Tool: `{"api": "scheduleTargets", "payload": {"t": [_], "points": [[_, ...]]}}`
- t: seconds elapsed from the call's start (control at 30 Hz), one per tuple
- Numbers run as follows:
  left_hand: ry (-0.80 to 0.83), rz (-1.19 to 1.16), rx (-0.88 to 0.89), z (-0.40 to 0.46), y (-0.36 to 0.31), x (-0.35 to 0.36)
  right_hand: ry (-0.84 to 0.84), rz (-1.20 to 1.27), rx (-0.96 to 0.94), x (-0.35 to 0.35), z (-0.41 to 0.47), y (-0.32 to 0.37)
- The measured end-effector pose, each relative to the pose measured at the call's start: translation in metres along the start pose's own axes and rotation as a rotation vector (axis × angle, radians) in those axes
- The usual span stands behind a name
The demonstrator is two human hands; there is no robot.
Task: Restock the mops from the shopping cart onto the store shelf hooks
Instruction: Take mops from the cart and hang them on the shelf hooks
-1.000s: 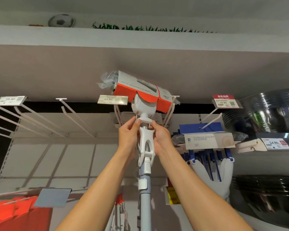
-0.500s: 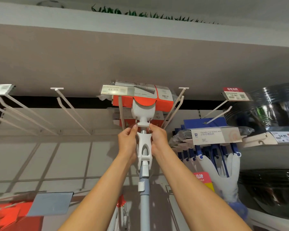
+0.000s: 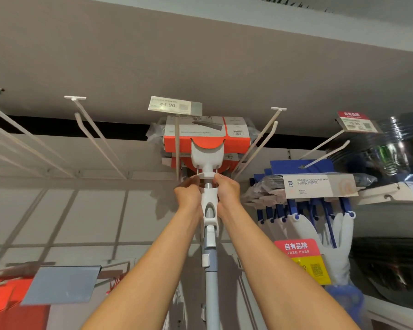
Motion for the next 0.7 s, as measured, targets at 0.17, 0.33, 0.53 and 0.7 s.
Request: {"api": "scheduleTargets", "payload": {"t": [0.17,0.33,0.53,0.7], "points": [[-0.098,-0.058,-0.058,0.009,0.008,0.003,-0.013,-0.012,-0.013,0.001,0.004,-0.012],[-0.064,0.031,-0.197,0.016,0.008,-0.001,0.003,-0.022,-0.043,-0.002,0.005,-0.021],[0.072,0.387,-0.142,0.021,0.000,-0.008,0.014,0.019,-0.033,-0.007,0.008,-0.034],[0.142,0.491,-0.089,0.025,-0.006,-0.009,0.013,-0.035,-0.092,-0.010,0.016,-0.044]]}}
Point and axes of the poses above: each hand's wrist, its own z-axis towards the middle knuckle, its own x-axis out of the palm, y = z × x, the point moved 5 cm from there along z, towards the middle knuckle, and after that the axes turned 8 degrees about -x, right-handed, at the moved point
